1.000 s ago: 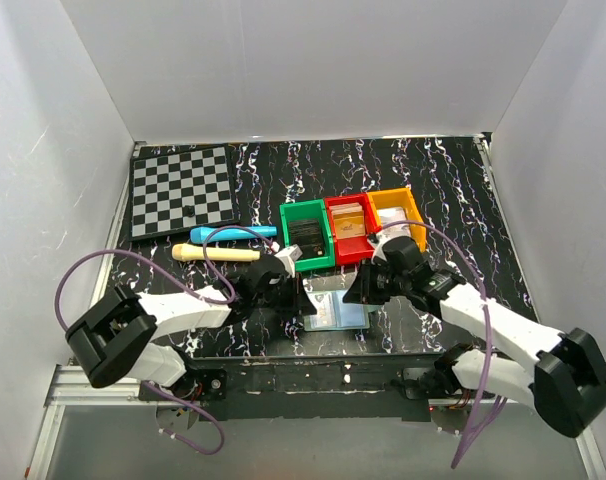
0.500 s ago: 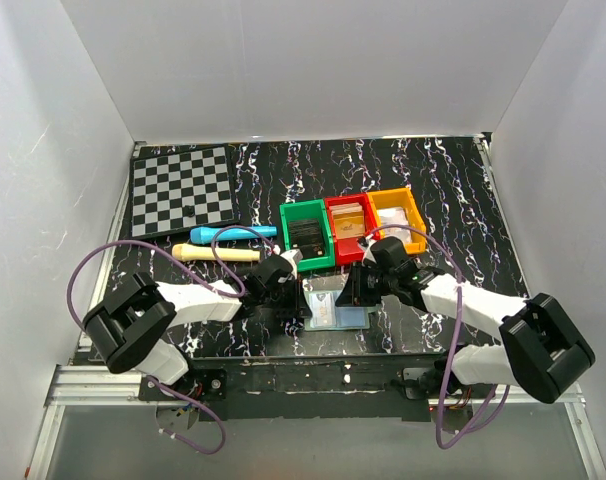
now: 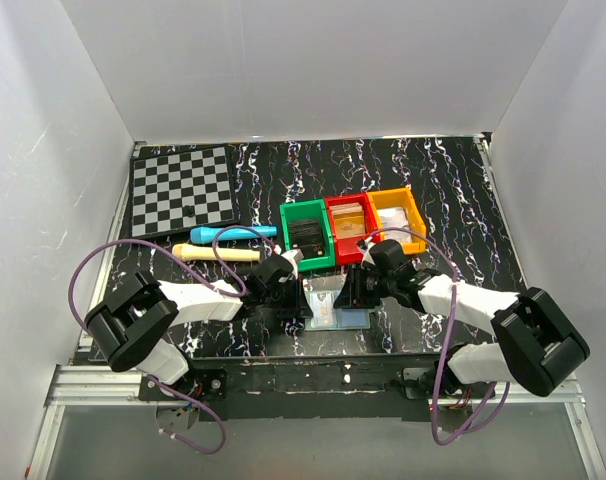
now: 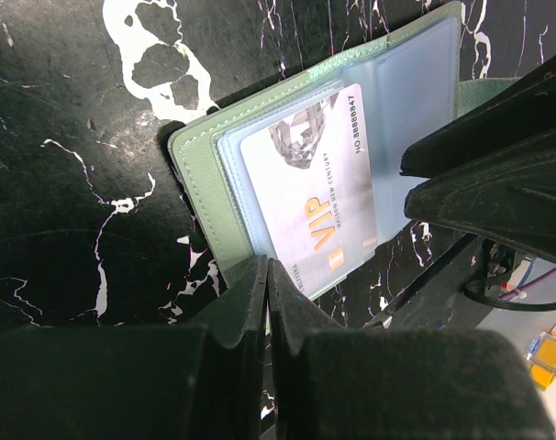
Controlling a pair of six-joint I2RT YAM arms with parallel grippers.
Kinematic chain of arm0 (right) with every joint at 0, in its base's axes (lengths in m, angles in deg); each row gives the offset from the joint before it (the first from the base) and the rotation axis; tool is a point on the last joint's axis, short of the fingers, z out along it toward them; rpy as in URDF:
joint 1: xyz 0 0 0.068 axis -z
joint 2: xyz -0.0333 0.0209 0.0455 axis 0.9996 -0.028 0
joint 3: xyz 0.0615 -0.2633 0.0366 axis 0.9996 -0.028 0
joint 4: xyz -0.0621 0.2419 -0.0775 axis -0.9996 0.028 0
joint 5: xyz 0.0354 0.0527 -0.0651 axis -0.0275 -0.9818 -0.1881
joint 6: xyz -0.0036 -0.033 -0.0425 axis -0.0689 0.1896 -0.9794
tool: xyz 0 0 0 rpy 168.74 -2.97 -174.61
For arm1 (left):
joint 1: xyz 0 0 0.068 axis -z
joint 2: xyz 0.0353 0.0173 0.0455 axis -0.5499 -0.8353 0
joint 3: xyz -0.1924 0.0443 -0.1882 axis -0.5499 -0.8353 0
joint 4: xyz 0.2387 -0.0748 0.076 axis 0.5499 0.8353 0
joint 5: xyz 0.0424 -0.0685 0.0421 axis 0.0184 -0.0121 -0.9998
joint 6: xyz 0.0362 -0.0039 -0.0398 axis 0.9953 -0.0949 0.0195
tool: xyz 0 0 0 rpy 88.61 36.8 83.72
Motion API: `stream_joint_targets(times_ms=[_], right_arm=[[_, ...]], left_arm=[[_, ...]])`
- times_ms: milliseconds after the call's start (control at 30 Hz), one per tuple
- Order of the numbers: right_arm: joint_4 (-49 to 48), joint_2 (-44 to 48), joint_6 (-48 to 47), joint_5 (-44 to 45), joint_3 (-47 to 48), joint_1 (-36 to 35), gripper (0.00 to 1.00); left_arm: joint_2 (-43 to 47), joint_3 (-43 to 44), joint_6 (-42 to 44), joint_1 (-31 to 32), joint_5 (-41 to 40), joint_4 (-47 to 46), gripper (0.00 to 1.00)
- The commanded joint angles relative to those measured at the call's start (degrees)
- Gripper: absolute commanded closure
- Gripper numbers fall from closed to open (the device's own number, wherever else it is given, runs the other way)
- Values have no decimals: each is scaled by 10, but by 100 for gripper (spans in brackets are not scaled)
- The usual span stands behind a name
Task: Take the credit cards out of the card holder
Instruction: Remove the credit card from the card holder.
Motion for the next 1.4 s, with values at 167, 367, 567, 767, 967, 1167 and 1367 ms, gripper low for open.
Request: stream_joint_targets(times_ms=[167, 367, 567, 767, 967, 1167, 1367], right_arm=[[-67, -29, 11, -32, 1, 1, 62], [-77, -47, 14, -34, -5, 1, 64], [-104, -57, 18, -53, -12, 1, 66], [-135, -63, 26, -74, -22, 1, 68], [-163, -67, 31, -92, -30, 1, 72], [-169, -68, 31, -93, -36, 1, 78], [-148, -69, 30, -71, -37, 2, 65]], left_arm=[[9, 6, -2, -1, -13, 7, 100], [10, 4, -2, -1, -15, 9, 100], [9, 2, -3, -1, -14, 8, 100], [6, 4, -3, -1, -13, 8, 100], [1, 3, -5, -1, -10, 6, 100], [-1, 5, -3, -1, -11, 9, 100], [3, 3, -4, -1, -13, 11, 100]])
